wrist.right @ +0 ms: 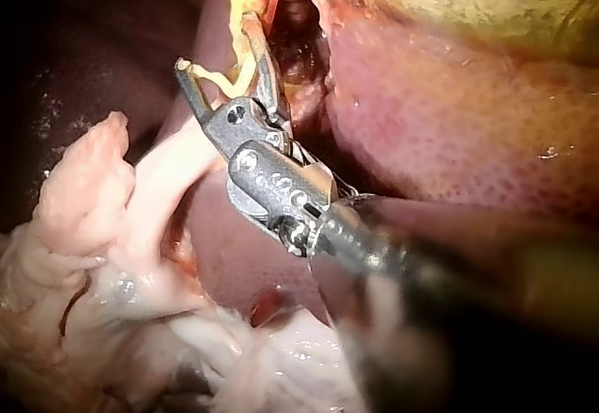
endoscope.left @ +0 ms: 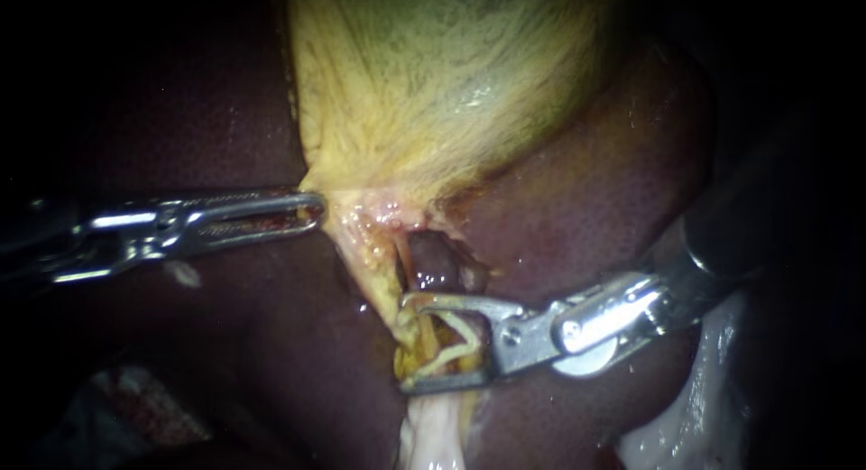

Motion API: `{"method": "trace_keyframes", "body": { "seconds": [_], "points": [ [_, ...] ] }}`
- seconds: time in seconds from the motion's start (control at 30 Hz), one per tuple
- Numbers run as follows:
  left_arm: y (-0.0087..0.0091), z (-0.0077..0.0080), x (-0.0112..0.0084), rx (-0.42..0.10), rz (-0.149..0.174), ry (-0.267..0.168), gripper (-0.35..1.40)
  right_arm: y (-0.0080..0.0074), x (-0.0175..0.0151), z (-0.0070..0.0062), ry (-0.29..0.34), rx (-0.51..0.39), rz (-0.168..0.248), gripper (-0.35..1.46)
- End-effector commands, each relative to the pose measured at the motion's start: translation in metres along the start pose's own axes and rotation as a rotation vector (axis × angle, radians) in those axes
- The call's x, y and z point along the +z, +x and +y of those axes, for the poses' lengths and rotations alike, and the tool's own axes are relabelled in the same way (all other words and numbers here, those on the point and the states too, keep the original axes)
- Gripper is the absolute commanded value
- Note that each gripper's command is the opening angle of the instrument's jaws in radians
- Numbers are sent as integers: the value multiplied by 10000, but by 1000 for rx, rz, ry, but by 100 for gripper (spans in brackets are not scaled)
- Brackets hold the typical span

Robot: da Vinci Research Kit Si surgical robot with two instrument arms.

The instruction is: Clipping first clip left tube

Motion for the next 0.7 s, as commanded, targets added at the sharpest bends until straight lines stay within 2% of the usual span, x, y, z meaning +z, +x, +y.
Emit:
{"method": "trace_keyframes", "body": {
  "seconds": [0.03, 0.17, 0.37, 0.6, 0.7],
  "points": [
    [0, -1, -1, -1, -1, 0, -35, -3, 0, 2, 1, 0, -7, 59],
    [-3, -6, -5, -3, -6, 2, -35, -18, 4, 9, 12, -4, -51, 58],
    [-5, -11, -7, -6, -12, 3, -35, -38, 13, 10, 14, -13, -83, 58],
    [-14, -21, -2, -14, -27, 3, -35, -41, 27, 10, 12, -17, -94, 58],
    [-19, -25, 4, -18, -33, 9, -35, -42, 36, 6, 11, -20, -95, 59]
  ]
}}
